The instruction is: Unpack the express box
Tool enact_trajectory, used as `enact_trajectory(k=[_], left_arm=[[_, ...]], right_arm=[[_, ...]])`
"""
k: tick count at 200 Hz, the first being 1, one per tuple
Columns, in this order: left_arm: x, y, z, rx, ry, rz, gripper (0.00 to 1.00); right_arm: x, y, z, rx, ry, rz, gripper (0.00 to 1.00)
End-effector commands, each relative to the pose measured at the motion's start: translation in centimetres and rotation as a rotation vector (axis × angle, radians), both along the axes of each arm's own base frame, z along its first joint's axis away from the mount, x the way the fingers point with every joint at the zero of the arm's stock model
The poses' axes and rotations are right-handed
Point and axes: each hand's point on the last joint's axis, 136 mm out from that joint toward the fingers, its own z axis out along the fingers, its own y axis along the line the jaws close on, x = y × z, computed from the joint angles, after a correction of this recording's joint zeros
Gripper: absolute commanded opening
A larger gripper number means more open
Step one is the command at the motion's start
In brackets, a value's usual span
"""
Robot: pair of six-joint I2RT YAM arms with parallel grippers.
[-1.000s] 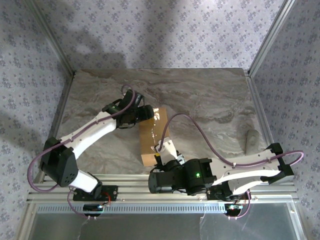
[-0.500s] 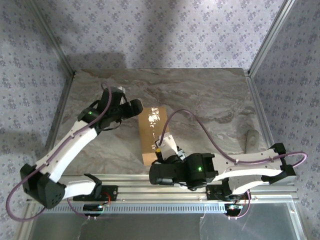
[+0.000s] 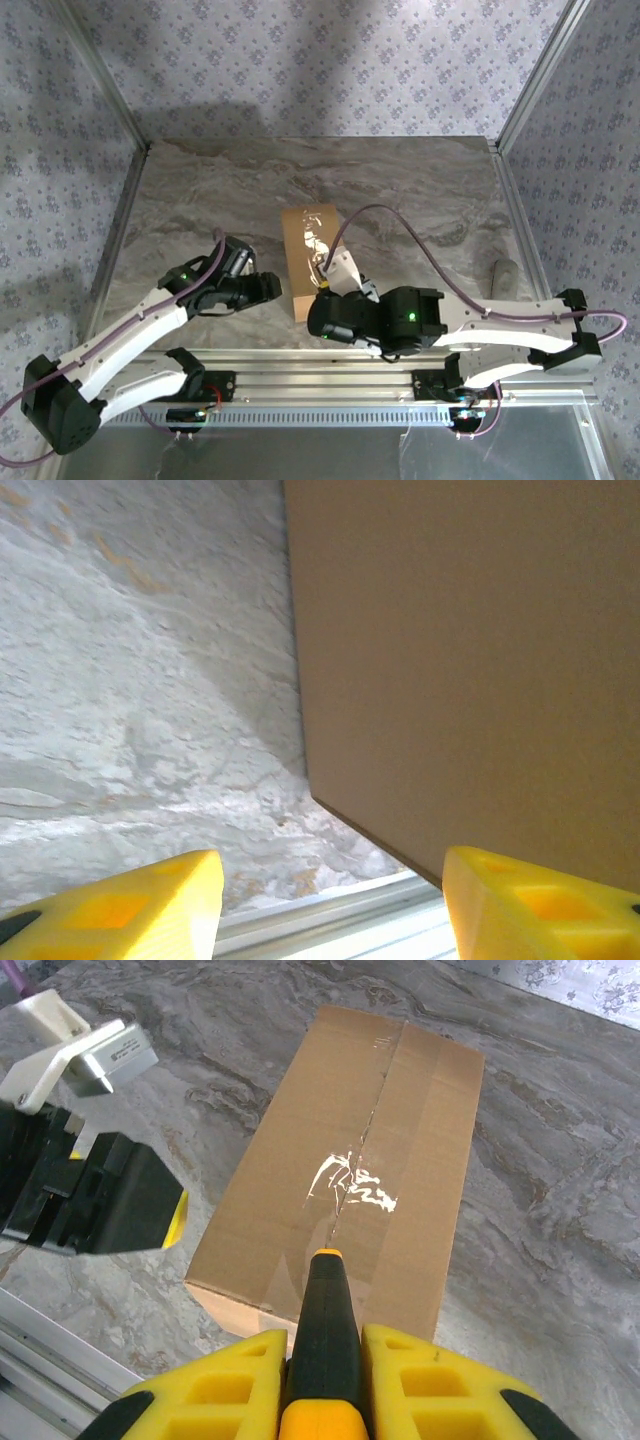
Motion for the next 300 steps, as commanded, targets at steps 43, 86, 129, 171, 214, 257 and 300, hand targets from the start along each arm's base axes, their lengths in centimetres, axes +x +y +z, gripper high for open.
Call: enact_trajectory(k=[43,86,129,171,214,257,300], left_arm=[[1.3,-4.4,0.4,-0.068,-0.058,0.011,0.60],[0.8,-7.2,0.7,-0.033,-0.091,-0.049,0.60],[0.0,-6.9,2.5,0.013,-0.109,-0.100,0.60],[1.2,-4.1,7.5,0.149,-0.181,-0.153,0.61],[7.1,-5.4,11.1,0.143,-0.268,-0.170,0.66],[12.5,-8.4,8.8,0.239,-0.252,-0.252,0.63],[14.7,-8.8,5.7,0.335,-0.217,-0.272,0.59]], right_arm=[[0.8,-0.6,0.1,-0.034,-0.002,0.038,0.00],[1.1,-0.7,-0.5,-0.042,0.002,0.069,0.00],[1.1,-1.9,-0.8,-0.036,0.011,0.094,0.00],[1.5,-3.5,-1.1,-0.039,0.016,0.081,0.00],[1.6,-3.9,-2.3,-0.055,0.026,0.071,0.00],[1.8,-3.6,-2.7,-0.058,0.028,0.065,0.00],[1.8,-3.8,-3.0,-0.065,0.034,0.050,0.00]])
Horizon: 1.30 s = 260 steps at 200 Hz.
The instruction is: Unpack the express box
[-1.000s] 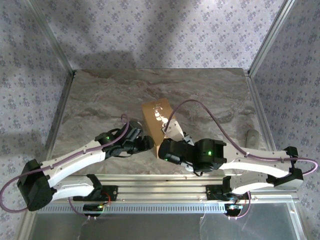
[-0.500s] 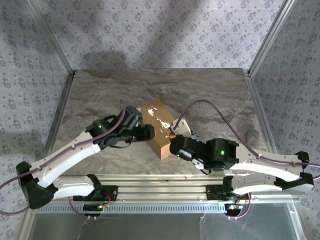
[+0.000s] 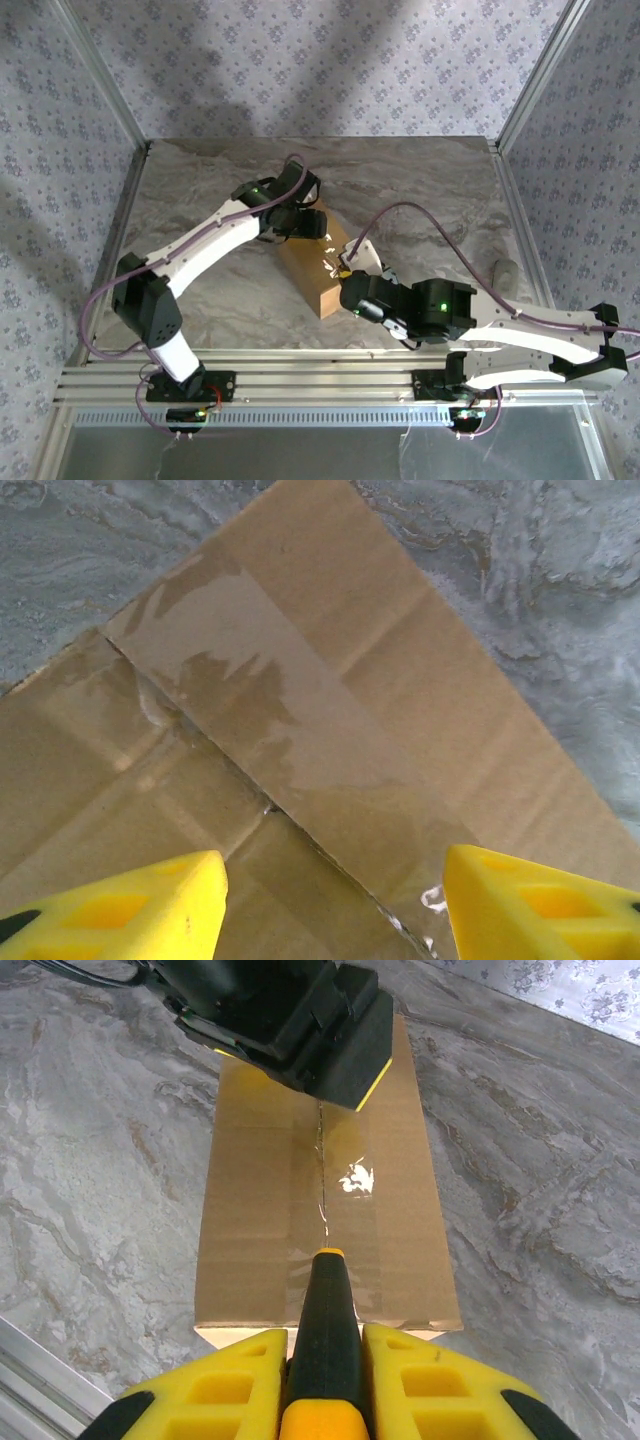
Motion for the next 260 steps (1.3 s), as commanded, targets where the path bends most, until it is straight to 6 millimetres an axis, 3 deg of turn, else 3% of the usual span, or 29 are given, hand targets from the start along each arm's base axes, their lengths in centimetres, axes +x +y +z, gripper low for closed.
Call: enact_trajectory(k=[1,74,161,164,174,223,260], left_arm=[[0.7,0.5,0.0,0.055,-0.012,-0.027,0.59],[1.2,3.4,-4.4,0.048,0.092,0.133,0.56],[1.9,4.1,-5.4,0.017,0.101,0.208,0.54],[1.9,4.1,-5.4,0.018,0.101,0.211,0.54],[2.0,4.3,-5.5,0.019,0.101,0.219,0.54],[2.2,3.9,-4.6,-0.010,0.079,0.218,0.54],[1.9,2.1,-0.8,-0.105,0.001,0.151,0.57]], right_arm=[[-0.5,-0.3,-2.0,-0.053,0.045,0.009,0.00],[-1.8,-0.5,-1.5,-0.023,0.042,-0.020,0.00],[-4.1,-0.4,-1.3,-0.009,0.013,-0.033,0.00],[-4.2,-0.1,-0.4,0.018,0.013,-0.034,0.00],[-4.4,0.0,-0.1,0.023,0.011,-0.036,0.00],[-5.5,-0.4,1.2,0.027,-0.013,-0.027,0.00],[-4.8,-3.1,1.3,-0.019,-0.036,-0.061,0.00]])
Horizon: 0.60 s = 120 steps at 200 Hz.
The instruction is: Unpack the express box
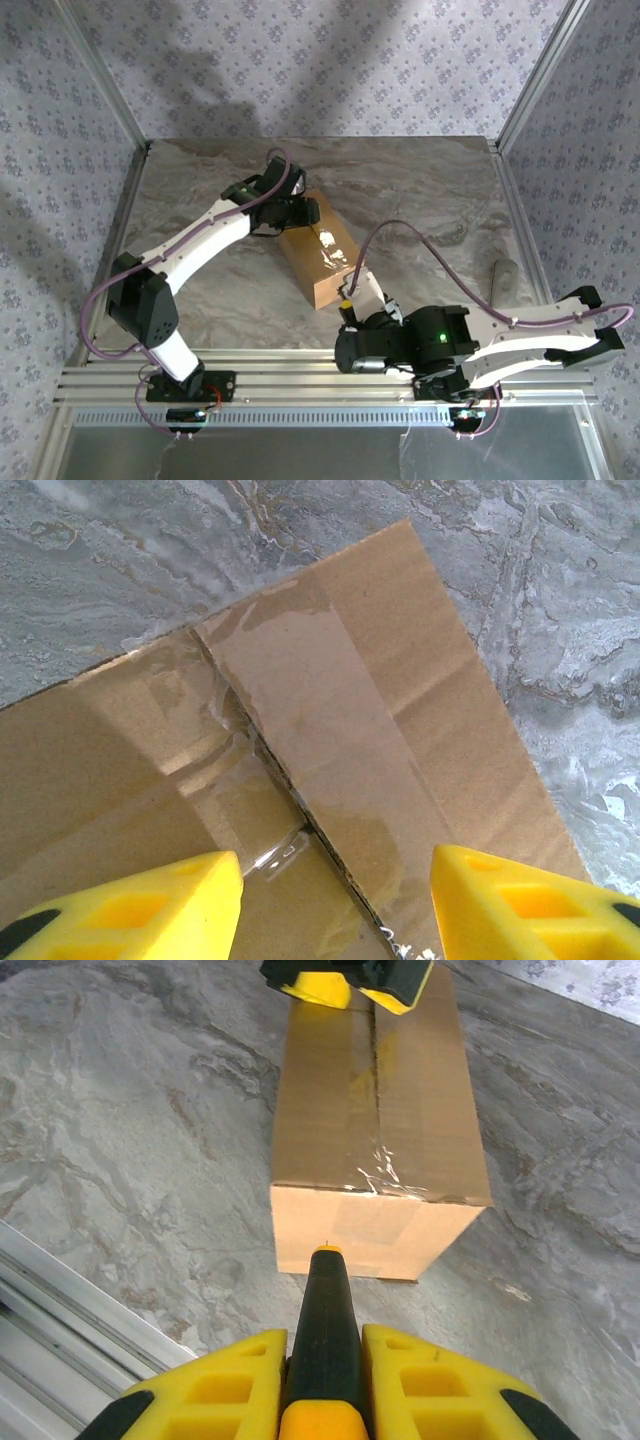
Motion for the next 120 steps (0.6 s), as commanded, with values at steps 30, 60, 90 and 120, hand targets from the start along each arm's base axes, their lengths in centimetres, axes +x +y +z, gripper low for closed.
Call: enact_trajectory(k=[30,60,90,120], left_arm=[[-2.1,-0.4,3.7,-0.038,-0.049,-0.064,0.62],[-3.5,-0.4,7.9,-0.124,-0.114,-0.099,0.68],[-5.4,0.9,9.4,-0.148,-0.137,-0.108,0.70],[-7.5,2.6,8.1,-0.143,-0.106,-0.097,0.71]], right_arm=[[4.1,-7.5,1.2,0.001,-0.041,-0.203,0.00],[7.3,-12.4,0.2,-0.015,-0.030,-0.357,0.00],[10.3,-15.8,-1.5,-0.029,0.048,-0.518,0.00],[14.2,-18.4,-5.8,-0.090,0.216,-0.662,0.00]])
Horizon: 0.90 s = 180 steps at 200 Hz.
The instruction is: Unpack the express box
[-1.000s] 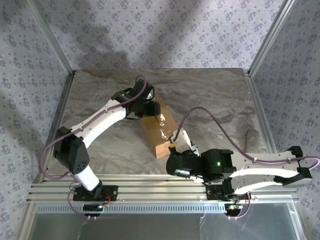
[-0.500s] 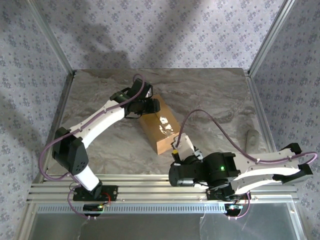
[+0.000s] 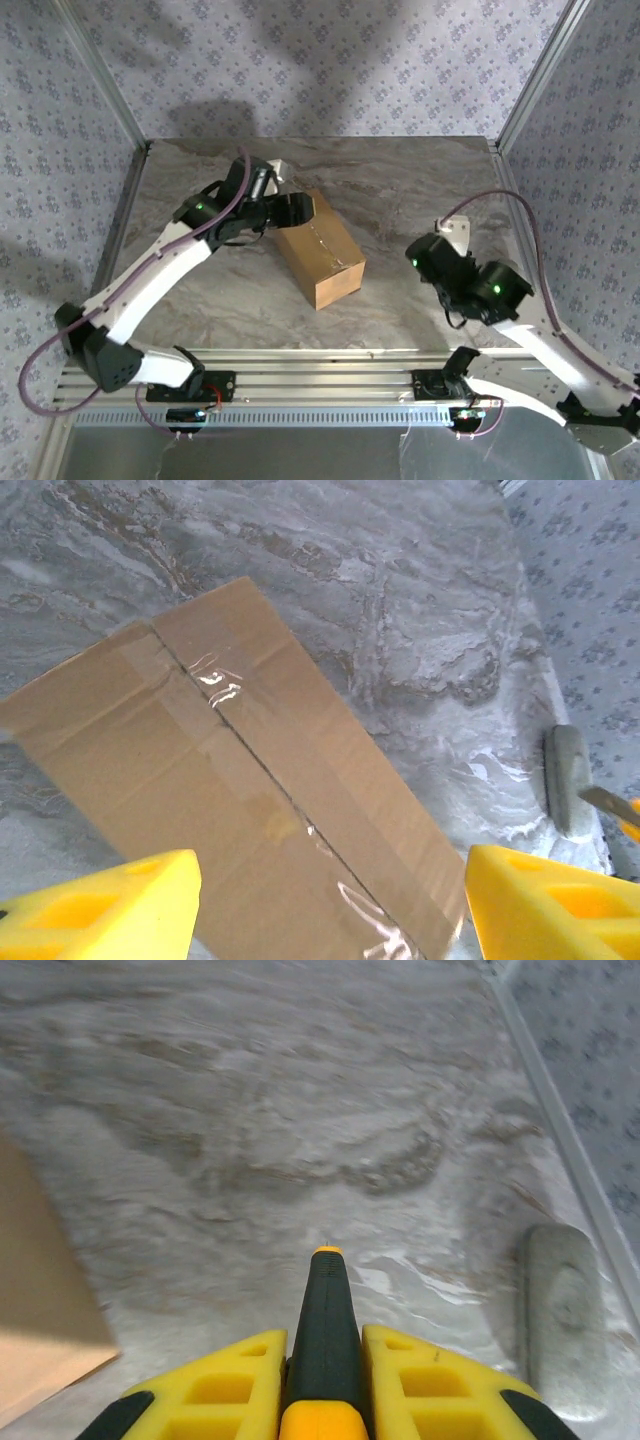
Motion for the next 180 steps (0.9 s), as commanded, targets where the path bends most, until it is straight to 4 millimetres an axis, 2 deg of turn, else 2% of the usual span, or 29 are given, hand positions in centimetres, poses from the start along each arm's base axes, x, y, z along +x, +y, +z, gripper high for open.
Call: enact_trajectory(k=[1,33,59,78,80,84,121,130,157,180], left_arm=[[-1.9,1.0,-1.8,0.025,0.053,-0.015,0.71],[-3.6,2.4,-4.0,0.049,0.099,-0.006,0.71],[-4.4,3.3,-5.6,0.079,0.127,0.006,0.72],[-4.8,3.6,-6.7,0.099,0.150,0.006,0.71],[-4.8,3.7,-6.8,0.101,0.152,0.007,0.71],[-4.8,3.7,-6.9,0.103,0.154,0.009,0.71],[-4.8,4.2,-8.0,0.130,0.163,0.015,0.71],[-4.8,4.2,-8.1,0.134,0.163,0.014,0.71],[-4.5,4.1,-8.5,0.147,0.169,0.009,0.71],[-4.3,4.2,-8.7,0.156,0.174,0.013,0.71]], right_arm=[[2.7,0.1,-3.5,-0.001,0.143,0.006,0.00],[6.5,-2.0,-7.1,-0.133,0.269,-0.113,0.00],[9.2,-1.8,-8.8,-0.225,0.316,-0.128,0.00],[10.1,-2.0,-10.7,-0.303,0.375,-0.151,0.00],[10.7,-1.8,-10.1,-0.297,0.359,-0.154,0.00],[11.0,-1.8,-10.3,-0.308,0.364,-0.159,0.00],[12.7,-1.8,-12.5,-0.367,0.422,-0.170,0.00],[13.1,-1.6,-13.2,-0.358,0.438,-0.166,0.07],[13.9,-1.2,-14.9,-0.356,0.480,-0.157,0.09],[14.4,-0.8,-15.8,-0.367,0.505,-0.156,0.19]])
